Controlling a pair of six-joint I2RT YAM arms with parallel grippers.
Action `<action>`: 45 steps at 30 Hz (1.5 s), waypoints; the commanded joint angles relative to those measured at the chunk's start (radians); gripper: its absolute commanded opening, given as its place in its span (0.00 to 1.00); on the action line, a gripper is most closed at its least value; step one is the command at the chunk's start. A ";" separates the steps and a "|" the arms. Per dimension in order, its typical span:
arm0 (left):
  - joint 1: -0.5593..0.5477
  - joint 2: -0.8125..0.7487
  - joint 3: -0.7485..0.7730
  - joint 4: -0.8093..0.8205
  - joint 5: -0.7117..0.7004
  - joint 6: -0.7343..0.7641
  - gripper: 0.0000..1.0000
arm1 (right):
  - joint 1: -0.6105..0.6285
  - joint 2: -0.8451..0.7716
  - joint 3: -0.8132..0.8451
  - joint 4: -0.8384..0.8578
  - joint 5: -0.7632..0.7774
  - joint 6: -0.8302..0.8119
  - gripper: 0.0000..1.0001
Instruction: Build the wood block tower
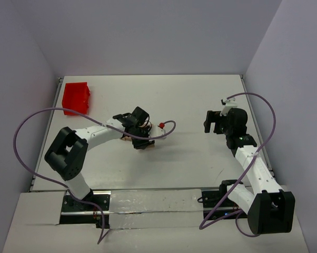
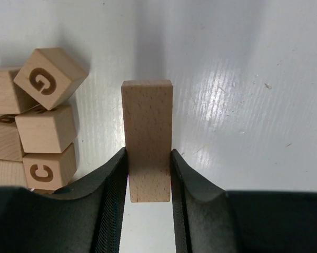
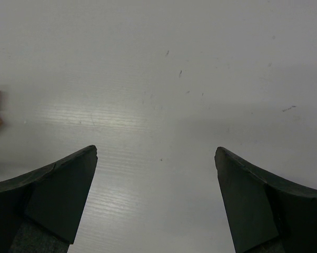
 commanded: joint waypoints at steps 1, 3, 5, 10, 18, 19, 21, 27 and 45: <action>-0.016 0.010 0.012 0.009 0.024 -0.005 0.06 | -0.005 -0.018 0.055 0.019 -0.006 -0.006 1.00; -0.027 0.034 0.024 0.014 0.020 0.001 0.07 | -0.005 -0.017 0.053 0.019 -0.006 -0.005 1.00; -0.029 0.056 0.045 0.016 0.018 0.004 0.08 | -0.006 -0.014 0.055 0.019 -0.006 -0.005 1.00; -0.029 0.125 0.076 0.031 0.002 0.029 0.09 | -0.005 -0.009 0.056 0.020 -0.006 -0.005 1.00; -0.029 0.178 0.092 0.046 -0.019 0.038 0.16 | -0.005 -0.007 0.056 0.019 -0.006 -0.006 1.00; -0.029 0.178 0.090 0.046 -0.019 0.039 0.18 | -0.006 -0.006 0.056 0.019 -0.006 -0.006 1.00; -0.029 0.175 0.086 0.049 -0.022 0.039 0.25 | -0.005 -0.008 0.058 0.020 -0.006 -0.006 1.00; -0.030 0.165 0.093 0.035 -0.014 0.032 0.49 | -0.006 -0.008 0.056 0.020 -0.006 -0.006 1.00; -0.037 -0.140 0.315 -0.140 -0.062 -0.111 0.96 | -0.005 -0.037 0.054 0.015 -0.008 -0.006 1.00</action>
